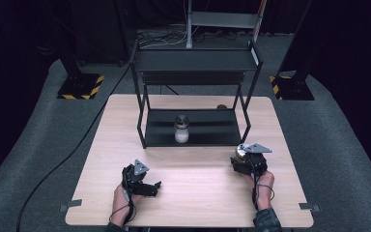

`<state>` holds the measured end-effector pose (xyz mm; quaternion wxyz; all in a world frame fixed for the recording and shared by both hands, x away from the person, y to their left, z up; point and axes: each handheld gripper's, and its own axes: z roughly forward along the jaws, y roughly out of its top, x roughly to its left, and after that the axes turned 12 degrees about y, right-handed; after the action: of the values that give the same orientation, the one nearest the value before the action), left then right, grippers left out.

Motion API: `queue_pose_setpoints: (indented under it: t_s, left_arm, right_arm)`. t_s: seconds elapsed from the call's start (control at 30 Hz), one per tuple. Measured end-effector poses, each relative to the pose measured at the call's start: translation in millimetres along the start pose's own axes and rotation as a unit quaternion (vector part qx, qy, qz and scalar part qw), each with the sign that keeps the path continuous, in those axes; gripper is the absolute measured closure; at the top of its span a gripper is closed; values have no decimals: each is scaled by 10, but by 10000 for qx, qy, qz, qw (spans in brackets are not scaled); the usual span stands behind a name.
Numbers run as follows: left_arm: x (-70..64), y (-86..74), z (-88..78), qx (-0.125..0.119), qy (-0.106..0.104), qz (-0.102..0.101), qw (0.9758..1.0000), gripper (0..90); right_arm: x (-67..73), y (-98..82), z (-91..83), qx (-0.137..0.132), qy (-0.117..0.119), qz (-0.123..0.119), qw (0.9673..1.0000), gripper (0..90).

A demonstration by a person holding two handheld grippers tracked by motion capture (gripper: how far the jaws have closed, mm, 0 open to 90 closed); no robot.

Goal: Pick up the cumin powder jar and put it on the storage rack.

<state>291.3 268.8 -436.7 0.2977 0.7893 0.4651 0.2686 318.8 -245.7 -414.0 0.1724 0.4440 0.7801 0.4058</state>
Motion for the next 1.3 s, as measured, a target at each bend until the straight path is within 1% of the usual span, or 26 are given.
queue_pose_setpoints:
  t_s: [0.03,0.1,0.33,0.47,1.1,1.3]
  left_arm:
    - [1,-2,1,-10,-2,8,10000,2]
    - [4,-3,2,-13,-8,15,10000,3]
    - [5,-2,2,-12,-11,16,10000,4]
    - [12,0,4,-13,-26,28,10000,4]
    - [10,-2,4,-22,-24,34,10000,5]
    - [11,-2,4,-22,-26,34,10000,5]
  right_arm:
    - [-8,27,-6,61,59,-27,10000,301]
    - [15,46,-7,99,45,-89,9999,301]
    - [36,118,-46,84,90,-160,9998,301]
    - [58,164,-60,98,69,-231,9997,301]
    - [79,292,-105,-2,72,-370,9993,301]
    - [74,331,-86,-22,99,-352,9993,301]
